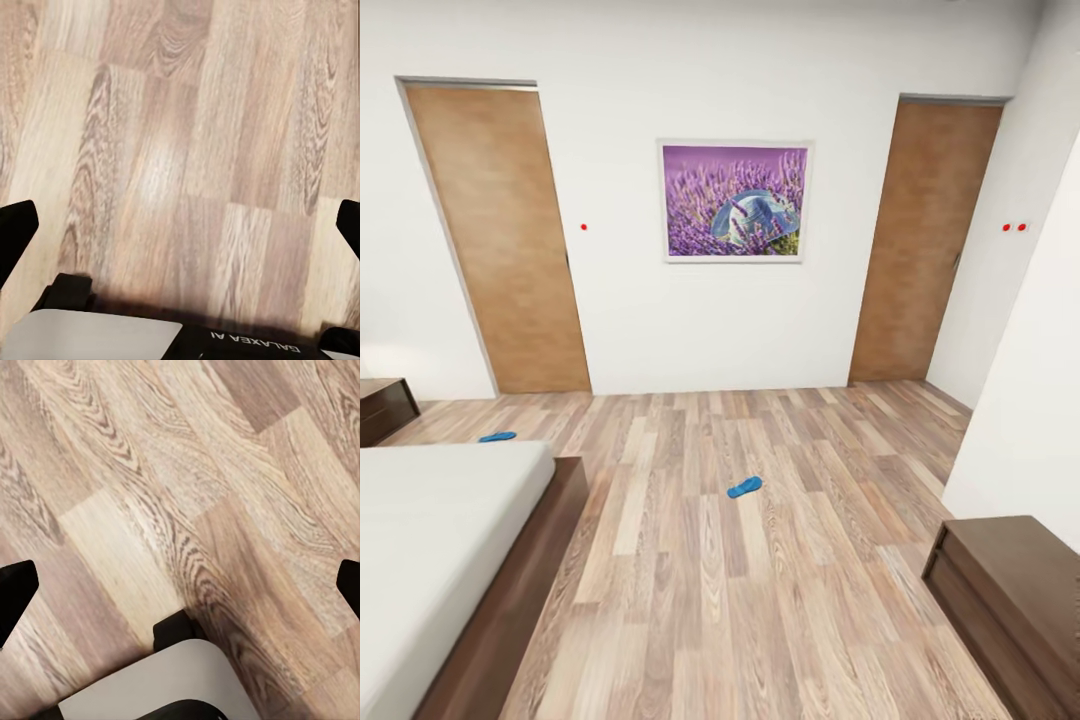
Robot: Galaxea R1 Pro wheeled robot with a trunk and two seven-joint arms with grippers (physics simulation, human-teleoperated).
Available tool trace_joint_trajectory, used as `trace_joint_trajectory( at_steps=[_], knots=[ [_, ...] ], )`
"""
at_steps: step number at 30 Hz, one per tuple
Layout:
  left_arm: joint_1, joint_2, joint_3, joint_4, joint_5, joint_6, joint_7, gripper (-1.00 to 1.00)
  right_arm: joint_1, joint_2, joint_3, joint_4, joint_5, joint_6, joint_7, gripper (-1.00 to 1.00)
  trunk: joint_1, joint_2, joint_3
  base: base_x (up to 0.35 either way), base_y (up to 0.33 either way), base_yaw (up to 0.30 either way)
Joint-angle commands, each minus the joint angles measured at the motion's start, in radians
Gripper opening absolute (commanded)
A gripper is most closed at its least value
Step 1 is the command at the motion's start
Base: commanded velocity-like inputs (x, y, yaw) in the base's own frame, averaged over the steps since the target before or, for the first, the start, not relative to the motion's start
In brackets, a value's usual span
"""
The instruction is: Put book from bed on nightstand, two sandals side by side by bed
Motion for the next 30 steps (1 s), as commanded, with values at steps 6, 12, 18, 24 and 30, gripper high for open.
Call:
trace_joint_trajectory(
  at_steps=[6, 12, 18, 24, 30],
  knots=[
    [0.000, 0.000, 0.006, -0.001, 0.010, 0.004, -0.006, 1.00, -0.001, 0.000, 0.002, 0.000, -0.011, -0.004, -0.001, 1.00, 0.000, -0.001, -0.001, 0.130, 0.091, -0.152],
    [0.000, 0.000, 0.006, -0.001, 0.010, 0.004, -0.006, 1.00, -0.001, 0.000, 0.002, 0.000, -0.011, -0.004, -0.001, 1.00, 0.000, -0.001, -0.001, 0.130, 0.096, -0.059],
    [0.000, 0.000, 0.006, -0.001, 0.010, 0.004, -0.006, 1.00, -0.001, 0.000, 0.002, 0.000, -0.011, -0.004, -0.001, 1.00, 0.000, -0.001, -0.001, 0.130, 0.099, -0.014],
    [0.000, -0.001, 0.006, -0.001, 0.010, 0.004, -0.006, 1.00, -0.001, 0.000, 0.002, 0.000, -0.011, -0.005, -0.001, 1.00, 0.000, -0.001, -0.001, 0.130, 0.100, -0.004],
    [0.000, -0.001, 0.006, -0.001, 0.010, 0.004, -0.006, 1.00, -0.001, 0.000, 0.001, 0.000, -0.011, -0.005, -0.001, 1.00, 0.000, -0.001, -0.001, 0.130, 0.100, -0.001]
  ],
)
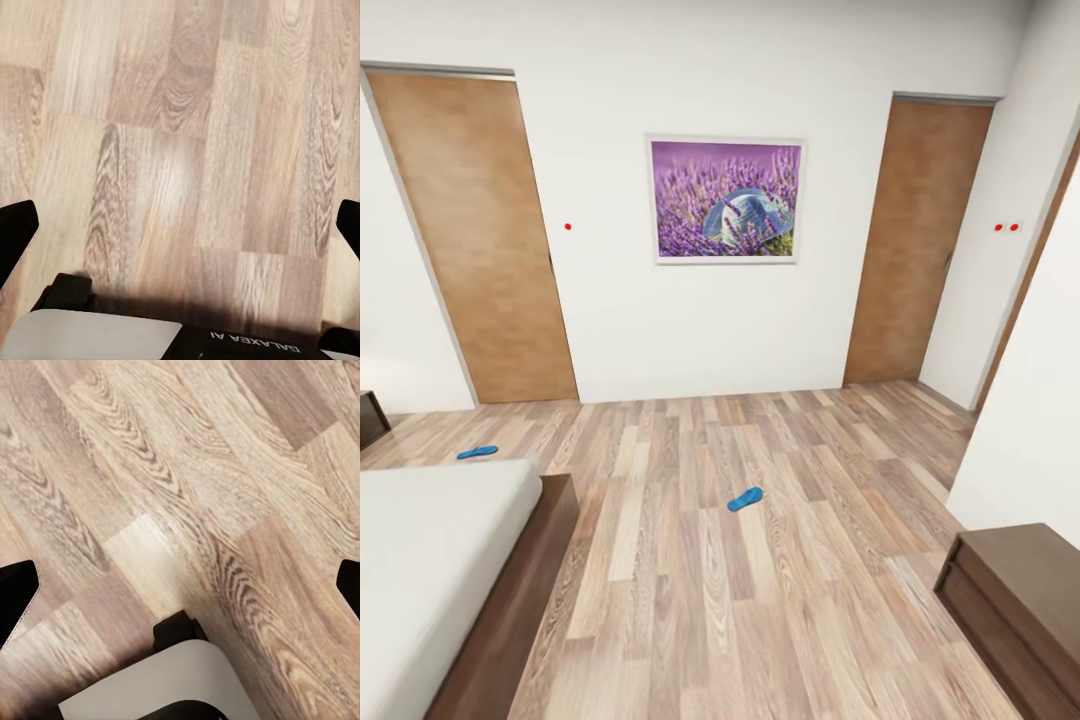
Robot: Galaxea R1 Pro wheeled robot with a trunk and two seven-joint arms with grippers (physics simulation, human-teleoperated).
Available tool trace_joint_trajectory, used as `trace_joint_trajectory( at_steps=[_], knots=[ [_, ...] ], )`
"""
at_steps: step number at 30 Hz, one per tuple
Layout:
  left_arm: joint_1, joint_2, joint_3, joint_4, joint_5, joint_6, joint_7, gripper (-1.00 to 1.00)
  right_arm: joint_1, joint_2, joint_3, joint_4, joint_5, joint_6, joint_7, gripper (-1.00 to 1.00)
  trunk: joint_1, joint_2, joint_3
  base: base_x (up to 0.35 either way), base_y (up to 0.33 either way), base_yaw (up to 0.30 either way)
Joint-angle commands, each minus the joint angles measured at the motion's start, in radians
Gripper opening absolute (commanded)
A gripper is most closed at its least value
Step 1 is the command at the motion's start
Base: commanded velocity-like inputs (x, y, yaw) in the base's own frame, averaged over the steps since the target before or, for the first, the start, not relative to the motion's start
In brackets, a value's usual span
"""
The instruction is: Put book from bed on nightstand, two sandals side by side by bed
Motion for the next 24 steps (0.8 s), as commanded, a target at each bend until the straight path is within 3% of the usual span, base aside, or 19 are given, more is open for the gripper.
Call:
trace_joint_trajectory(
  at_steps=[1, 24],
  knots=[
    [0.000, -0.001, 0.005, -0.001, 0.010, 0.004, -0.006, 1.00, 0.000, 0.000, 0.001, 0.000, -0.011, -0.004, -0.001, 1.00, 0.000, -0.001, -0.001, 0.130, 0.100, 0.000],
    [0.000, -0.002, 0.004, -0.001, 0.008, 0.004, -0.006, 1.00, 0.000, -0.003, -0.009, -0.001, -0.007, 0.000, -0.003, 1.00, 0.000, -0.001, -0.001, 0.130, 0.057, 0.000]
  ],
)
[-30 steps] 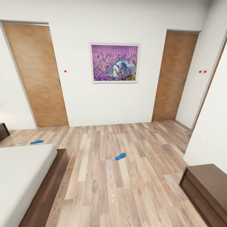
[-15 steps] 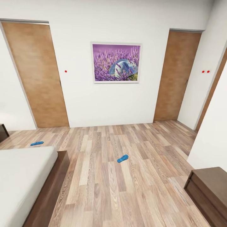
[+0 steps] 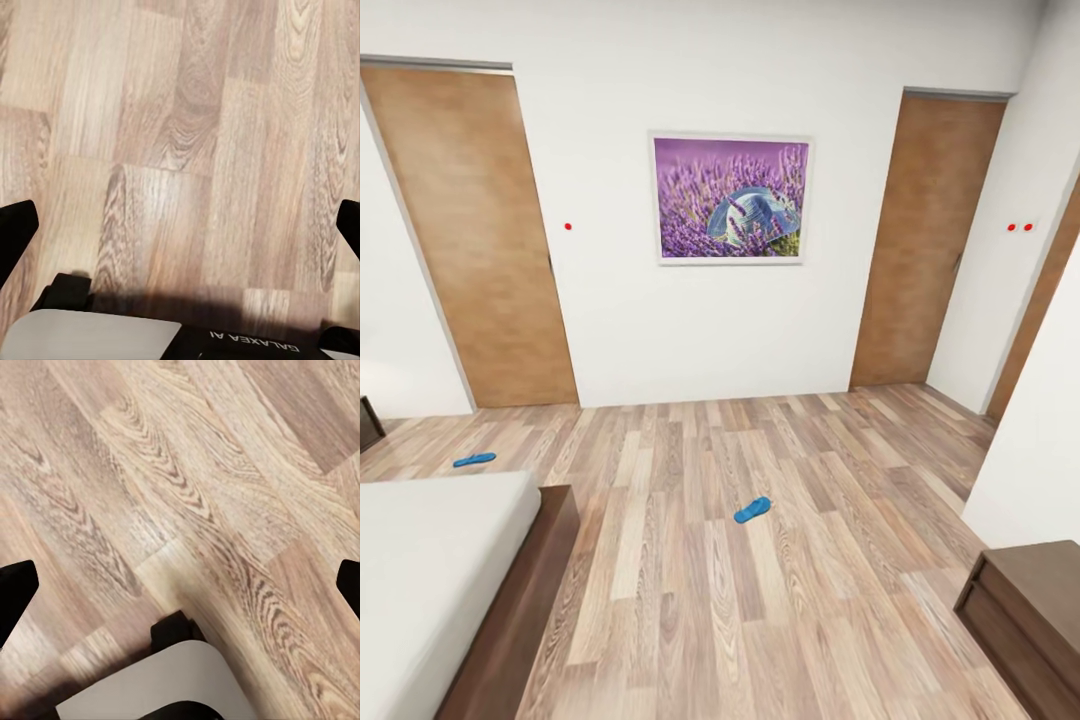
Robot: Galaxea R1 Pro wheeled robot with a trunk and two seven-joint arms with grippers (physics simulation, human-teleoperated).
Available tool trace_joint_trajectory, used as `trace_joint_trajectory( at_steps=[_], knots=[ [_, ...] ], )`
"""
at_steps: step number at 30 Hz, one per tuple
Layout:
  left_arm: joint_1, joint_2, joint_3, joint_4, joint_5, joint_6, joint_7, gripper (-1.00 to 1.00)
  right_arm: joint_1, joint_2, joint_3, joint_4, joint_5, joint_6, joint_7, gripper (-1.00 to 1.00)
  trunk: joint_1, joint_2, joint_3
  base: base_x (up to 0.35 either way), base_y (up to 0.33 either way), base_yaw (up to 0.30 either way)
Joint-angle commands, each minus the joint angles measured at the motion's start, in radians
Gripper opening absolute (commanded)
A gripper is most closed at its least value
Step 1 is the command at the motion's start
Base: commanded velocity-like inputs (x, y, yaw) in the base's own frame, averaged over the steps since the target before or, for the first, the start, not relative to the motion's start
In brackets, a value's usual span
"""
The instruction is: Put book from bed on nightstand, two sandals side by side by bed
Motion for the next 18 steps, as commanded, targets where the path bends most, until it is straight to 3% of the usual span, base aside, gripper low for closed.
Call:
trace_joint_trajectory(
  at_steps=[1, 18],
  knots=[
    [0.000, -0.001, 0.005, -0.001, 0.009, 0.004, -0.006, 1.00, 0.000, 0.000, 0.001, 0.000, -0.011, -0.003, -0.001, 1.00, 0.000, 0.000, -0.001, 0.130, 0.002, 0.000],
    [0.000, -0.001, -0.001, -0.001, 0.009, 0.004, -0.006, 1.00, 0.000, 0.002, -0.003, 0.002, -0.016, -0.007, -0.002, 1.00, 0.000, 0.000, -0.001, 0.129, 0.000, 0.000]
  ],
)
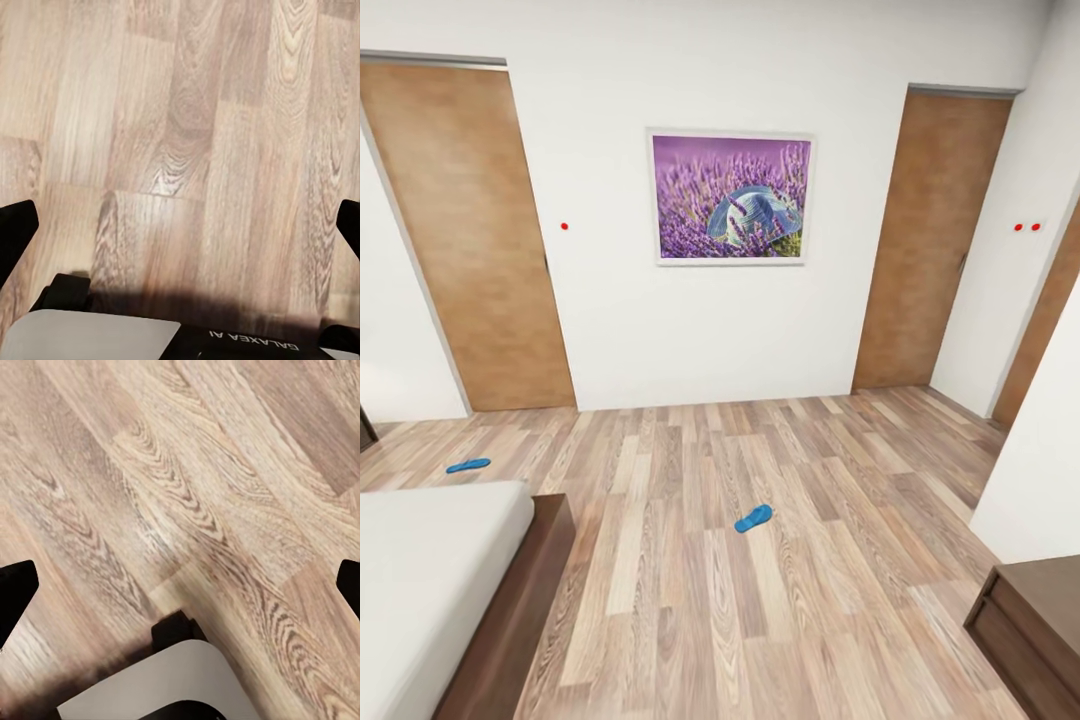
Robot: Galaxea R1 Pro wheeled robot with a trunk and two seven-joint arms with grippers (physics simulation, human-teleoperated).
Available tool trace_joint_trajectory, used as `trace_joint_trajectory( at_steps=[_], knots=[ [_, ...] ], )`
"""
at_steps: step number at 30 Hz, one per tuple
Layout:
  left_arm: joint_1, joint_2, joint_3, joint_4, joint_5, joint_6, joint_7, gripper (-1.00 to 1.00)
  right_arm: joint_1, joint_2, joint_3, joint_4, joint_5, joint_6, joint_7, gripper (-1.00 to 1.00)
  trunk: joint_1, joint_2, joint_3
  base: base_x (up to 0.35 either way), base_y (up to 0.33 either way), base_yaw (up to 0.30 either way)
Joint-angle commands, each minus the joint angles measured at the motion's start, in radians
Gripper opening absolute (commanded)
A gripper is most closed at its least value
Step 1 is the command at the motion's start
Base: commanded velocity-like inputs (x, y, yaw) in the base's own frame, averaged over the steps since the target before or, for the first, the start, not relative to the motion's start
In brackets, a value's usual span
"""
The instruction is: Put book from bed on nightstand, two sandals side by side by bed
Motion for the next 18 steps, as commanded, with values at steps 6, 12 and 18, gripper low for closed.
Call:
trace_joint_trajectory(
  at_steps=[6, 12, 18],
  knots=[
    [0.000, -0.001, 0.005, -0.001, 0.010, 0.004, -0.006, 1.00, 0.000, 0.000, 0.000, 0.000, -0.014, -0.004, -0.001, 1.00, 0.000, 0.000, -0.001, 0.129, 0.000, 0.000],
    [0.000, -0.001, 0.005, -0.001, 0.010, 0.004, -0.006, 1.00, 0.000, 0.000, -0.001, 0.001, -0.012, -0.005, -0.001, 1.00, 0.000, 0.000, -0.001, 0.129, 0.000, 0.000],
    [0.000, -0.001, 0.005, -0.001, 0.011, 0.004, -0.006, 1.00, 0.000, 0.000, 0.000, 0.026, -0.017, -0.007, 0.000, 1.00, 0.000, 0.000, -0.001, 0.129, 0.000, 0.000]
  ],
)
